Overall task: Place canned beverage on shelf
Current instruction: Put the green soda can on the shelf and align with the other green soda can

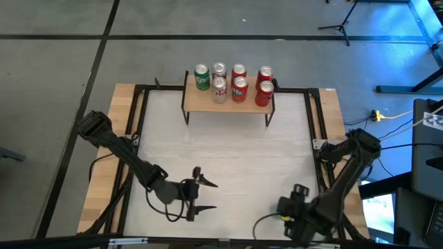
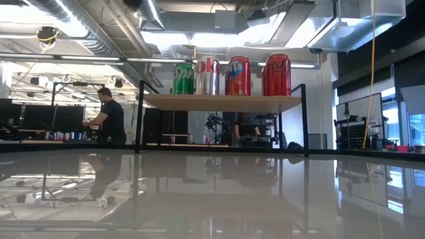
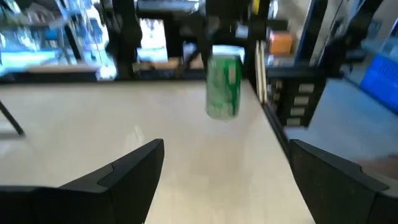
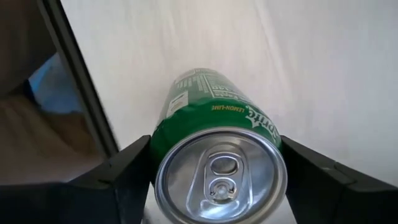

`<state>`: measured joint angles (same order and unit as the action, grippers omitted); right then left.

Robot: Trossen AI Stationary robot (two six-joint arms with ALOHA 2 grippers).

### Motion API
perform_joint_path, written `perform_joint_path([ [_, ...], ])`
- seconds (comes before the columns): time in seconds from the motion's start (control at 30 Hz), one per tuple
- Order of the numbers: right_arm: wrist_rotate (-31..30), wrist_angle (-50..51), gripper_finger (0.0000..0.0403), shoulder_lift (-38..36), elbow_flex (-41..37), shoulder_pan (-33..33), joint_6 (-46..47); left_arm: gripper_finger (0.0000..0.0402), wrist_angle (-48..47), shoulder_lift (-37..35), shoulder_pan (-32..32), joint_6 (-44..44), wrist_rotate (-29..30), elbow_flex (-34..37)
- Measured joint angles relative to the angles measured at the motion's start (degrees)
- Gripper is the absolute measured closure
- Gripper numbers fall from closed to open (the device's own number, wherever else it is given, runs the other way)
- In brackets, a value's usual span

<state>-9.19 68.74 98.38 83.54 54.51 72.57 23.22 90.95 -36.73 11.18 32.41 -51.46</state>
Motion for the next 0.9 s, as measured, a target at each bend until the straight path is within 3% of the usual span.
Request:
perform_joint_path([
  [0.33,-3.26,-0.08,0.0119,0.01,4.55,-13.58,-21.26,0.0069,-1.90,7.81,-0.78,7.05,3.45,0.02],
  [0.6,-3.28,-2.81,0.0118,-0.01,4.99,-26.70,-35.60,0.0069,-1.99,8.88,-0.32,7.93,7.44,0.09],
  [0.9,-1.44,-9.19,0.0117,0.35,4.86,-39.25,-48.68,0.0069,-3.46,8.88,2.05,7.80,4.14,0.09],
])
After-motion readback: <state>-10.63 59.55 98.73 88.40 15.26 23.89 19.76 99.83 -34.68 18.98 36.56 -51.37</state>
